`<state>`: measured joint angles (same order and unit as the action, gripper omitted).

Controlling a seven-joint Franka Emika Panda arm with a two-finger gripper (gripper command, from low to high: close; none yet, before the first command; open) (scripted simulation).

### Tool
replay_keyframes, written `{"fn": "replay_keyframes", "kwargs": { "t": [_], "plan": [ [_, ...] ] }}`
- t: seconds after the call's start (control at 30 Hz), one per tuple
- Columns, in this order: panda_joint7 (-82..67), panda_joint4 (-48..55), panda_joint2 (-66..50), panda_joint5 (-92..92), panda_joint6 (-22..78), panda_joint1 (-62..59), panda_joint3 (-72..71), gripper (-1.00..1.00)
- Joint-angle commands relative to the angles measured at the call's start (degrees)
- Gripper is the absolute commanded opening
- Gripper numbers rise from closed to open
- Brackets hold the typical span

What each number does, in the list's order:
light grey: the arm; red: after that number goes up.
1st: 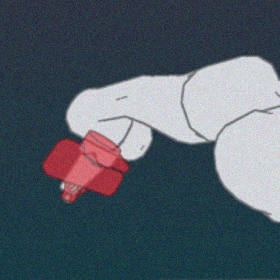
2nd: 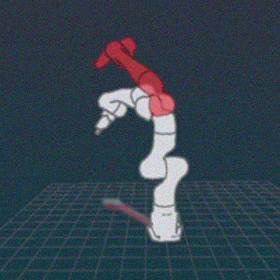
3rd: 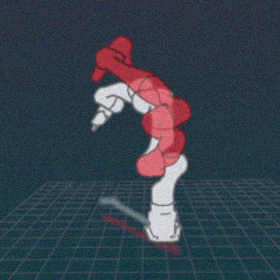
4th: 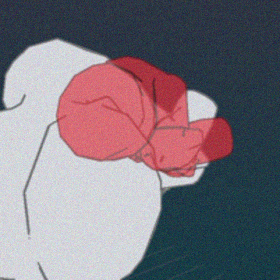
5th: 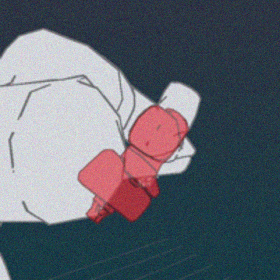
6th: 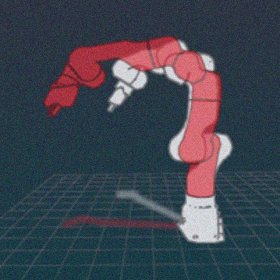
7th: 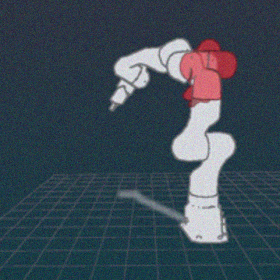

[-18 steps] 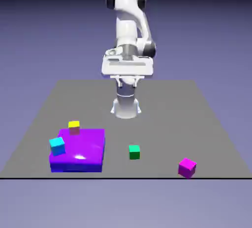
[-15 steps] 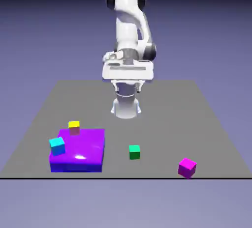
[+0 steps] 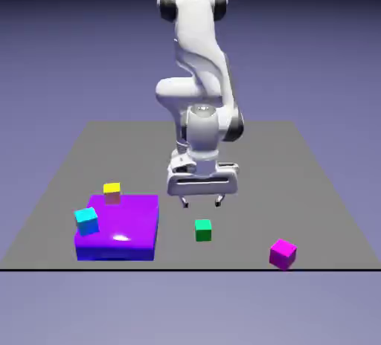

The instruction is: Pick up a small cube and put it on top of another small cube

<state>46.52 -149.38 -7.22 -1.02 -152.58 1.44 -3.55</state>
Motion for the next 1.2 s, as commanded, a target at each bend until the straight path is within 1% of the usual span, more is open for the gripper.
{"fn": "replay_keyframes", "kwargs": {
  "t": [0.0, 0.03, 0.23, 0.27, 0.3, 0.5, 0.93, 0.97, 1.13, 1.17],
  "plan": [
    [0.2, 0.6, -2.0, -0.1, 1.1, 0.0, -0.2, 0.0],
    [0.2, 0.6, -2.0, -0.1, 1.1, 0.0, -0.2, 0.0],
    [1.3, 1.8, -14.0, -1.6, -9.8, 1.2, 1.3, 0.0],
    [1.3, 1.8, -14.0, -1.6, -9.8, 1.2, 1.3, -1.0],
    [1.3, 1.8, -14.0, -1.6, -9.8, 1.2, 1.3, -1.0],
    [0.2, 0.6, -1.7, -0.1, 1.4, -0.2, 0.2, -1.0],
    [1.5, 5.2, 17.3, -4.0, 24.3, -14.7, 26.6, -1.0],
    [1.5, 5.2, 17.3, -4.0, 24.3, -14.7, 26.6, -1.0],
    [-1.6, 1.4, 8.7, -0.1, 12.4, -15.0, 26.4, -1.0],
    [-1.6, 1.4, 8.7, -0.1, 12.4, -15.0, 26.4, 1.0]
  ]
}}
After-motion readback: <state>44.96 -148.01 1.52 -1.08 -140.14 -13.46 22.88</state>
